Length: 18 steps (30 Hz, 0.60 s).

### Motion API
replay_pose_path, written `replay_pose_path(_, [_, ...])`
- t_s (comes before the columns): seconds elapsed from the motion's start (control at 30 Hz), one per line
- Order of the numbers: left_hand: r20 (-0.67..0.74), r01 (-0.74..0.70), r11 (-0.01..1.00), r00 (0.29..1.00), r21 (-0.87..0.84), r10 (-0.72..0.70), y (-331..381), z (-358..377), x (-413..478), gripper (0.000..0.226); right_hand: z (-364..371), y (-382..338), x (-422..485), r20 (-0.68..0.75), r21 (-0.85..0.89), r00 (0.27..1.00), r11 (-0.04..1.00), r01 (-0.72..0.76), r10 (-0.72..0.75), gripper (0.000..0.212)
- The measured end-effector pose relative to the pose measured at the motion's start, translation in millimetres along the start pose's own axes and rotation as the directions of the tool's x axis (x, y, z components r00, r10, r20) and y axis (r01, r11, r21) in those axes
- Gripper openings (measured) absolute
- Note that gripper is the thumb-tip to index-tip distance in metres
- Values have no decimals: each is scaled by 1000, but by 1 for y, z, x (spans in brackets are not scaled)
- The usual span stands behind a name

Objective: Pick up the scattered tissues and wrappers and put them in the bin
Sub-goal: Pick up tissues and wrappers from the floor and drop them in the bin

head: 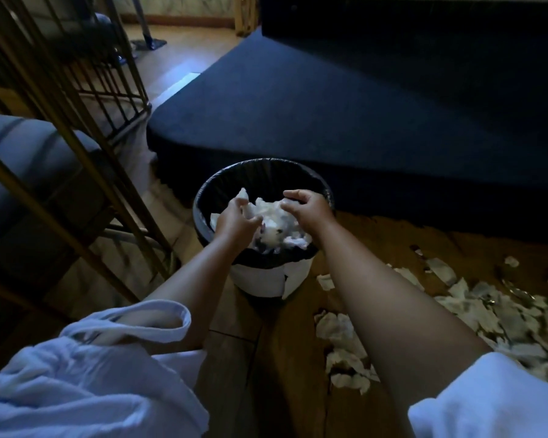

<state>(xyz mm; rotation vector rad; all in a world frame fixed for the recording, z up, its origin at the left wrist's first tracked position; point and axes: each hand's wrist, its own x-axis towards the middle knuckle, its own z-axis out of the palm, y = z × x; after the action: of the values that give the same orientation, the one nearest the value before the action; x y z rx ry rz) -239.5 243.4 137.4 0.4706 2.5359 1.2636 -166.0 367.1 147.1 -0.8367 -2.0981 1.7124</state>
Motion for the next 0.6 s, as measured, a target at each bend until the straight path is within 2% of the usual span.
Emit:
replay_pose_path(0.17, [-27, 17, 1000, 999, 4, -17, -2, 6, 3, 45, -8, 5, -6, -22, 131, 999, 991, 32, -29, 23])
replay_pose_path(0.27, [-26, -1, 1000, 1000, -4, 1, -2, 6, -2, 41, -16, 12, -23, -131, 234, 991, 970, 70, -40, 20])
replay_pose_path(0.4, [-128, -172, 985, 977, -19, 168, 2, 16, -26, 29, -33, 51, -54, -300, 283, 954, 956, 75, 14, 16])
replay_pose_path(0.47, [-127, -285, 956, 953, -72, 275, -1, 34, -49, 23, -43, 84, -77, -323, 274, 943, 962, 20, 72, 15])
replay_pose_path(0.6, [21, -429, 896, 901, -115, 434, -24, 83, -104, 21, -64, 165, -131, -319, 161, 918, 968, -192, 235, 13])
